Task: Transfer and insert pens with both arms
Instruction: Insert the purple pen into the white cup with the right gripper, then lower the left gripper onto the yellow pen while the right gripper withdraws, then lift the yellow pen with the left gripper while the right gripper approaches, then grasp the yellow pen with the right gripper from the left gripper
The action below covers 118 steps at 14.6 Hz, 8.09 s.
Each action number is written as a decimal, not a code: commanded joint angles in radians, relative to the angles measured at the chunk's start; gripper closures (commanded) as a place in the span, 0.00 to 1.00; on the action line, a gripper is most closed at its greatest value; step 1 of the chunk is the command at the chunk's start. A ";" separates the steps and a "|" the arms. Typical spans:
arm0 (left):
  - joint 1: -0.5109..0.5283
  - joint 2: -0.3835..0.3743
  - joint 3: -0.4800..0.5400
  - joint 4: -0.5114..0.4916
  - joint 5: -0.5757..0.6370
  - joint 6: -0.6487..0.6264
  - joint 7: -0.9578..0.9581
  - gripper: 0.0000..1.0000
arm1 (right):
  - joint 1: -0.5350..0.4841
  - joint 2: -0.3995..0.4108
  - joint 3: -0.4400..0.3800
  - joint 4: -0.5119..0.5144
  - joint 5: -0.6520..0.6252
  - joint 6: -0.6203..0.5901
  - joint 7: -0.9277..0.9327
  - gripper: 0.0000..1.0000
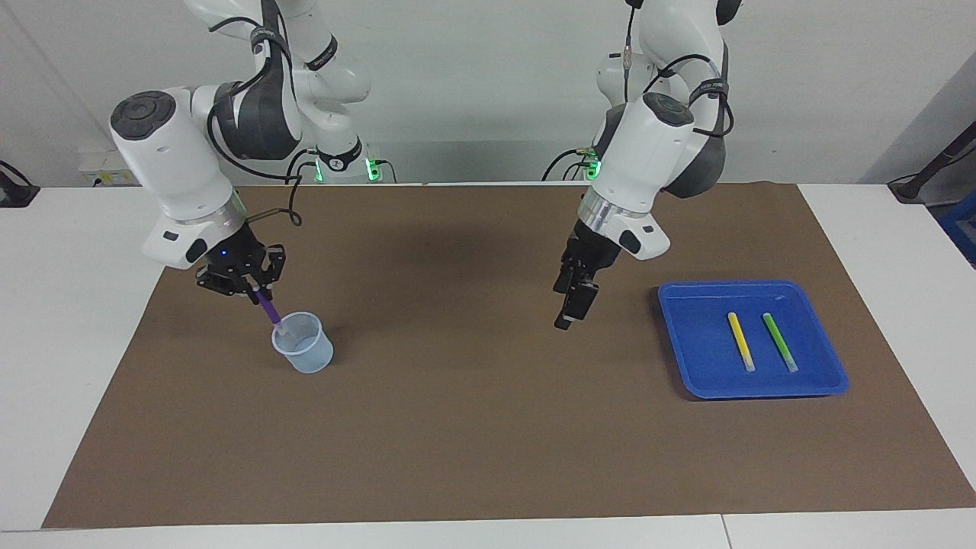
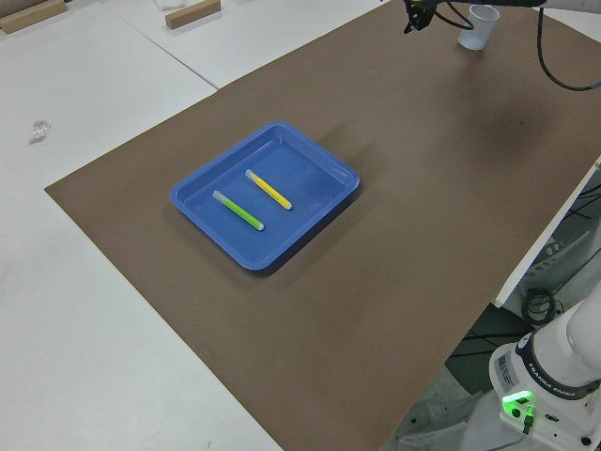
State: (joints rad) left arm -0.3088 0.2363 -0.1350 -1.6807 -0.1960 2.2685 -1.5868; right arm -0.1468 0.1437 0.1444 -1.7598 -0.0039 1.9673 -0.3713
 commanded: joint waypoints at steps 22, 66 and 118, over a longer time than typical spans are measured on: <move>0.497 0.026 -0.005 -0.131 0.259 -0.081 1.576 0.00 | -0.039 -0.031 0.010 -0.032 -0.008 0.024 0.002 0.00; 0.461 0.155 -0.012 -0.017 0.193 -0.156 1.420 1.00 | -0.105 -0.222 0.009 -0.081 0.122 -0.283 -0.023 0.00; -0.113 0.063 -0.153 0.027 -0.142 0.111 -0.167 1.00 | 0.271 -0.151 0.014 -0.291 0.963 0.380 0.310 0.62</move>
State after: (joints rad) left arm -0.4104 0.3101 -0.3003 -1.6426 -0.3250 2.3639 -1.7470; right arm 0.1332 0.0071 0.1513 -2.0458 0.9549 2.3618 -0.0430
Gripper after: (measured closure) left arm 0.833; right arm 0.608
